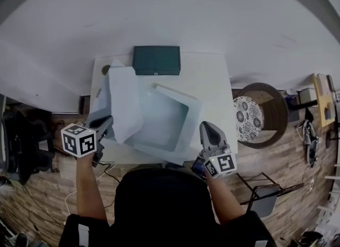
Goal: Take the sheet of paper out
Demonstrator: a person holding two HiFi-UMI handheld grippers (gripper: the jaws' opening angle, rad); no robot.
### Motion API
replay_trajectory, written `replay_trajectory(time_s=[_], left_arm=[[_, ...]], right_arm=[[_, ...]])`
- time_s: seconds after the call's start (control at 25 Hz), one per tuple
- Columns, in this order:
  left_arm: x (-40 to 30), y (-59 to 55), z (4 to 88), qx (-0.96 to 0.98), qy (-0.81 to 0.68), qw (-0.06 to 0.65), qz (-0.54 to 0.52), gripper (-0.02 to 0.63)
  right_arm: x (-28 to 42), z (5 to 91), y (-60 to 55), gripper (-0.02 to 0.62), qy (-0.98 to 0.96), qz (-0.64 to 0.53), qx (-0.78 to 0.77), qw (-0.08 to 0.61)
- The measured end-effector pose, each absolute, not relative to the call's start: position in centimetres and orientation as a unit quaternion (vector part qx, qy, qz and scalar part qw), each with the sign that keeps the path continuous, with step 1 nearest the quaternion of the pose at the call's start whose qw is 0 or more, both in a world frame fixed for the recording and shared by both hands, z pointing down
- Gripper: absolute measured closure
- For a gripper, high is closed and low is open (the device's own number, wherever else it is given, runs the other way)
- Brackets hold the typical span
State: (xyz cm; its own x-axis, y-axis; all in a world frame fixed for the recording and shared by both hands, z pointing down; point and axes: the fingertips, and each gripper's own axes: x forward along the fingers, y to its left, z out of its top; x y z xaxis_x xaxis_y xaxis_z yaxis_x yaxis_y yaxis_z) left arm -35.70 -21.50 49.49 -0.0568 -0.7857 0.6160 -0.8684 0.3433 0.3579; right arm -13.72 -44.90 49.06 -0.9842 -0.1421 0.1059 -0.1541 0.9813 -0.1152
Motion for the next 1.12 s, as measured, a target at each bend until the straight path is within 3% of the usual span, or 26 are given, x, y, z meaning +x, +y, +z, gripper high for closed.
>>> replay_trajectory(time_s=[0.2,0.64,0.88,1.12], left_arm=[[-35.4,-21.8,45.3,0.561,-0.775,0.261,0.129,0.603],[-29.4,-20.9,36.6,0.535,-0.844,0.018,0.024,0.604],[-21.6,-19.1,36.0,0.516,-0.855,-0.053,-0.011,0.604],[-14.0,-16.8,37.1,0.515,-0.855,-0.053,-0.009,0.604]], right_arm=[[-12.1,48.1,-44.7,0.584,-0.995,0.053,0.08,0.04],[-7.6,43.1,-42.4,0.584,-0.998,0.029,0.063,-0.008],[-1.3,41.9,-40.0,0.584,-0.998,0.004,0.061,-0.008],[5.2,42.8,-37.4,0.584,-0.999,0.014,0.051,-0.007]])
